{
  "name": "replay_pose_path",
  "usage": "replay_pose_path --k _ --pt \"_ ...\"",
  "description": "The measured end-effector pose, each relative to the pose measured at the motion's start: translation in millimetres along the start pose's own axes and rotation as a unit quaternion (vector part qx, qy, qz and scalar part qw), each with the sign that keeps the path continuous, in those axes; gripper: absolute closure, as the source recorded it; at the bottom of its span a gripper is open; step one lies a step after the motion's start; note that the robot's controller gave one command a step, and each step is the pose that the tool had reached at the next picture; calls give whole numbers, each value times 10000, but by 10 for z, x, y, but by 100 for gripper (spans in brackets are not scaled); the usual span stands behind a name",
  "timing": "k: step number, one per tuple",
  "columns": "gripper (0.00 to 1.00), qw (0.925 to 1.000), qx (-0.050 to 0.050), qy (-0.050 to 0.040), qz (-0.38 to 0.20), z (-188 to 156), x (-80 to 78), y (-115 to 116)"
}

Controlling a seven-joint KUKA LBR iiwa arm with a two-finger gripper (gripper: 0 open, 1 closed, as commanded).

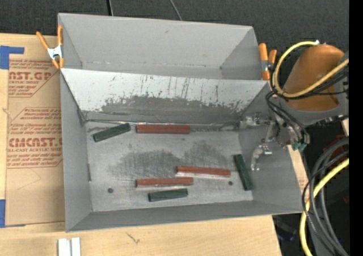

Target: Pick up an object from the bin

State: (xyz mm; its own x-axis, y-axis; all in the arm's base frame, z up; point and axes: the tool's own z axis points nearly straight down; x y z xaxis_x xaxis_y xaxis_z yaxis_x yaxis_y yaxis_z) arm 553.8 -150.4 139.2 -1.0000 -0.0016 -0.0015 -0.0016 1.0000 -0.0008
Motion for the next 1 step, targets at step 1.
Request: replay_pose_path --k 1 --pt "0 10000 0 0 0 0 0 0"
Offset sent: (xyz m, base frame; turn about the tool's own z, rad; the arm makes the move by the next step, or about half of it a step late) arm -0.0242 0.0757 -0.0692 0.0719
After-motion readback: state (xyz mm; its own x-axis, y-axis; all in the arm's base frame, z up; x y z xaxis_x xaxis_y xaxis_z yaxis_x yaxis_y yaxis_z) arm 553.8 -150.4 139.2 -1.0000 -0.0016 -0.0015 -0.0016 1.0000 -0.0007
